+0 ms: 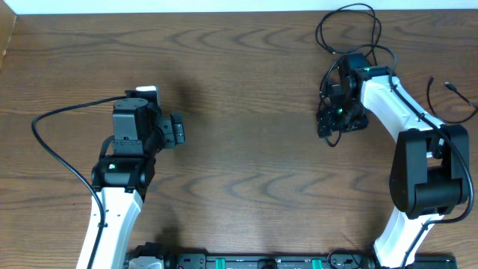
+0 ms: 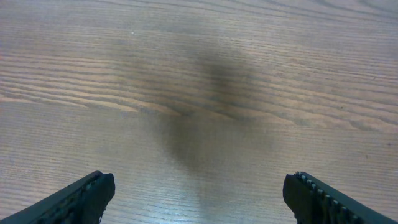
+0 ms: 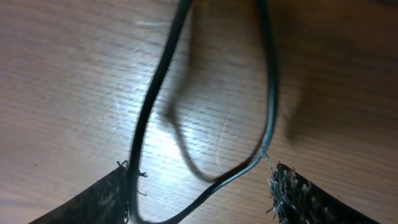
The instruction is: Untangle cables
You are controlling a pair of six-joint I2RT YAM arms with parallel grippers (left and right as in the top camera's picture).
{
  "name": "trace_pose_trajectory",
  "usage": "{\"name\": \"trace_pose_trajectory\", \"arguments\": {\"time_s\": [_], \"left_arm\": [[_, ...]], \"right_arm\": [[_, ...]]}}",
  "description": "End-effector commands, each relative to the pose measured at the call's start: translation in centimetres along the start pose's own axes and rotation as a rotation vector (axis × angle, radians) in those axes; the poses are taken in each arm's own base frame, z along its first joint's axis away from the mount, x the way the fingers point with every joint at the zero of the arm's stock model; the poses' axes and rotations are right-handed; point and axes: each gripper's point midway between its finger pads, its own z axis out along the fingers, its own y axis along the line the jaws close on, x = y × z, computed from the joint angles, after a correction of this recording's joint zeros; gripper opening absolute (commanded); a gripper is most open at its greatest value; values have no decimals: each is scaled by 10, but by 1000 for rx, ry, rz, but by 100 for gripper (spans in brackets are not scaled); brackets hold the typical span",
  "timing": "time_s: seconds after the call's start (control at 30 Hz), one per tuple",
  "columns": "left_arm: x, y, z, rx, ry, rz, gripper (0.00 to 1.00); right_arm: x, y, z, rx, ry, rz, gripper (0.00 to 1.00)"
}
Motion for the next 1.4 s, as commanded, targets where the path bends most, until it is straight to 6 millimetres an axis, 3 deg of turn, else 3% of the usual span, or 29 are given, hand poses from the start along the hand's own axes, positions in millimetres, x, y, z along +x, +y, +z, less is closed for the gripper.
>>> {"name": "trace_pose_trajectory", "arguments": {"time_s": [0.0,0.3,0.43,0.53,0.77,0.93,1.37], "left_arm": [[-1,4,-2,-16,-8,-9,92],[-1,4,-2,-16,-8,-9,92],[-1,4,-2,-16,-8,-8,92],[-1,4,-2,-16,-8,-9,92],[-1,4,-2,-16,-8,-9,92],[-1,4,-2,-16,-8,-9,92],[-1,4,-2,-16,-8,-9,92]], "right_arm": [[9,-7,7,59,15,-13,69],[36,-10,41,58,55,11,52],[32,-11,48,62,19,57,16],[16,-13,49,64,-52,125,2],[-44,-17,41,49,-310,229,1],[-73,-26,42,68,-434,268,1],[-94,-82,119,124,-520,498,1]]}}
